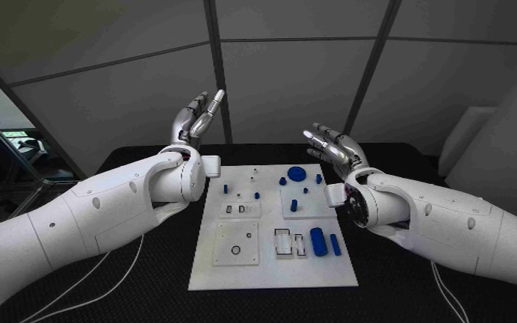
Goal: Assemble the parts on the task board
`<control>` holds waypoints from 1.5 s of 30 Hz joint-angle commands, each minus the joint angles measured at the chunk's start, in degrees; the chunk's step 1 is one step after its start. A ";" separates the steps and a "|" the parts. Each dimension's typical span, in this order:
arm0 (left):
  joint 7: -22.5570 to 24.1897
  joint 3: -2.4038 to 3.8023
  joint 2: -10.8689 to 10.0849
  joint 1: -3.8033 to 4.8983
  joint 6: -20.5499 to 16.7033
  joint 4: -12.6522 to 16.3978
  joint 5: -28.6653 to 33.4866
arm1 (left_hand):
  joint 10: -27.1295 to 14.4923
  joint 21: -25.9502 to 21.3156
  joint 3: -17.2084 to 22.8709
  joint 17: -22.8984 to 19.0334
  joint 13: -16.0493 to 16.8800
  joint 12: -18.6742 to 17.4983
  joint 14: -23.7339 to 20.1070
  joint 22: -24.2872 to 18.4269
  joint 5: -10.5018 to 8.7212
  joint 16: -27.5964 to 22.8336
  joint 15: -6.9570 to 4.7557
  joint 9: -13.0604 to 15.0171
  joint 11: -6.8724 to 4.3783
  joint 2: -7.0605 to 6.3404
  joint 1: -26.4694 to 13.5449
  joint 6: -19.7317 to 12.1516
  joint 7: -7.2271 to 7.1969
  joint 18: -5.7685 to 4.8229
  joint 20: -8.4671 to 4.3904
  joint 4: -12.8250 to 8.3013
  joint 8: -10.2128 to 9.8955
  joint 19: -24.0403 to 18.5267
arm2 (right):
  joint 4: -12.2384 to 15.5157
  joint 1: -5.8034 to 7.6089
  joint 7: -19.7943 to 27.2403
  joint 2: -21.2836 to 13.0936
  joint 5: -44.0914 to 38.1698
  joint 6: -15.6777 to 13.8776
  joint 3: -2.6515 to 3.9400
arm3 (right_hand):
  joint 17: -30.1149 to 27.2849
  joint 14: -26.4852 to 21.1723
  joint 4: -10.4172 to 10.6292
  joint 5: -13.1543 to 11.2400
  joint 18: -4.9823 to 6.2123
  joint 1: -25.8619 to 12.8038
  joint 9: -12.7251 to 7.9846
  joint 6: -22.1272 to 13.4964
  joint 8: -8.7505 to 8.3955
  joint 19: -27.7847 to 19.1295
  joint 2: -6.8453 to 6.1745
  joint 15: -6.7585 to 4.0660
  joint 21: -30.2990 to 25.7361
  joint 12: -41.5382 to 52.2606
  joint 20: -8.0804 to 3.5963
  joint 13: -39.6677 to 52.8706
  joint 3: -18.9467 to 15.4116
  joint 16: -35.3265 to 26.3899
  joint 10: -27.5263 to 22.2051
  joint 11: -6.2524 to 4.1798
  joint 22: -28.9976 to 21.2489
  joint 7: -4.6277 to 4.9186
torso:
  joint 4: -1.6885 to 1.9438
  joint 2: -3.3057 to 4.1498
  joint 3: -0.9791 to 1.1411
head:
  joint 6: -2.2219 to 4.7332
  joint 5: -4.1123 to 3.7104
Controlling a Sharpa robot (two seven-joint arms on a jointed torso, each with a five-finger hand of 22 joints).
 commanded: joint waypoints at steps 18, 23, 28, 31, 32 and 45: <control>0.24 0.05 -6.45 0.05 6.32 6.79 -2.49 | 42.38 17.29 0.30 5.51 3.40 10.61 44.57 7.82 0.39 12.74 -2.61 3.77 3.73 -1.29 11.15 37.39 6.63 7.07 0.09 -2.94 8.84 37.07 | -8.31 7.72 -11.63 1.16 -61.01 11.68 1.10 | 2.51 44.77 -8.63 -0.21 6.10 11.27 1.89 39.15 4.05 33.39 -4.02 -5.19 10.06 2.49 -3.56 1.61 5.34 5.18 44.13 -3.74 2.00 2.47 | -0.42 4.12 0.26 | -0.51 -0.65; -0.04 0.04 -8.51 0.03 6.80 9.93 -2.50 | 45.83 18.50 -0.13 6.23 3.02 10.36 48.14 7.94 0.37 12.33 -3.55 3.21 2.90 -1.11 12.08 40.13 5.95 7.14 -0.75 -3.52 8.78 40.13 | -8.29 9.16 -14.85 1.26 -69.35 12.77 1.11 | 3.66 49.19 -8.95 -0.07 6.08 10.57 1.95 40.73 3.83 37.52 -5.40 -6.65 12.14 1.91 -5.23 1.76 6.31 6.10 46.82 -4.69 2.64 1.78 | -0.32 5.71 0.09 | 0.01 -0.90; -0.38 0.03 -10.33 -0.09 7.31 12.89 -2.50 | 46.70 18.91 -0.36 6.55 2.89 9.75 49.33 7.92 0.35 11.87 -3.84 2.87 2.67 -1.09 12.60 40.89 5.75 7.14 -1.07 -3.92 8.39 41.31 | -7.96 10.32 -18.50 1.61 -77.06 14.76 1.12 | 5.78 55.51 -9.05 -0.05 6.09 10.22 1.95 41.68 3.47 42.69 -6.68 -8.58 15.47 1.44 -7.60 1.87 6.87 8.71 48.52 -5.60 4.02 1.23 | -0.14 7.26 -0.10 | 0.47 -1.07; -0.59 0.03 -11.23 -0.25 7.75 14.52 -2.50 | 47.03 19.36 -0.44 6.70 2.86 9.36 49.79 8.01 0.36 11.54 -4.00 2.74 2.60 -1.02 12.89 41.18 5.66 7.15 -1.27 -4.16 8.10 42.32 | -7.65 10.66 -20.44 1.97 -81.06 16.38 1.12 | 8.13 61.01 -8.86 -0.04 6.00 10.01 1.93 42.18 3.20 47.14 -7.53 -9.95 18.99 1.25 -9.64 1.86 6.75 12.11 48.88 -6.28 5.69 0.76 | 0.01 8.09 -0.23 | 0.67 -1.17; -0.65 0.04 -11.48 -0.31 7.89 15.01 -2.50 | 47.12 19.54 -0.47 6.76 2.85 9.21 49.93 8.05 0.35 11.43 -4.03 2.70 2.57 -0.98 12.97 41.26 5.65 7.15 -1.36 -4.23 8.00 42.70 | -7.53 10.73 -21.03 2.10 -82.23 16.96 1.13 | 8.98 62.23 -8.81 0.10 5.93 9.98 1.91 42.27 3.04 48.10 -7.81 -10.24 20.04 1.22 -10.18 1.85 6.78 13.17 48.87 -6.44 6.22 0.62 | 0.07 8.34 -0.28 | 0.68 -1.23; -0.93 0.05 -13.12 -0.89 9.07 18.88 -2.51 | 47.38 20.14 -0.57 6.92 2.83 8.68 50.31 8.18 0.36 10.99 -4.15 2.63 2.51 -0.88 13.28 41.49 5.60 7.13 -1.61 -4.52 7.61 43.95 | -6.23 10.99 -25.11 3.45 -89.75 23.12 1.12 | 42.06 65.34 -5.71 0.37 5.47 8.96 1.87 41.80 1.60 53.69 -10.50 -11.58 37.52 1.39 -11.83 2.33 9.95 52.28 45.51 -6.99 17.25 -0.48 | 1.00 10.93 -0.78 | 0.89 -2.12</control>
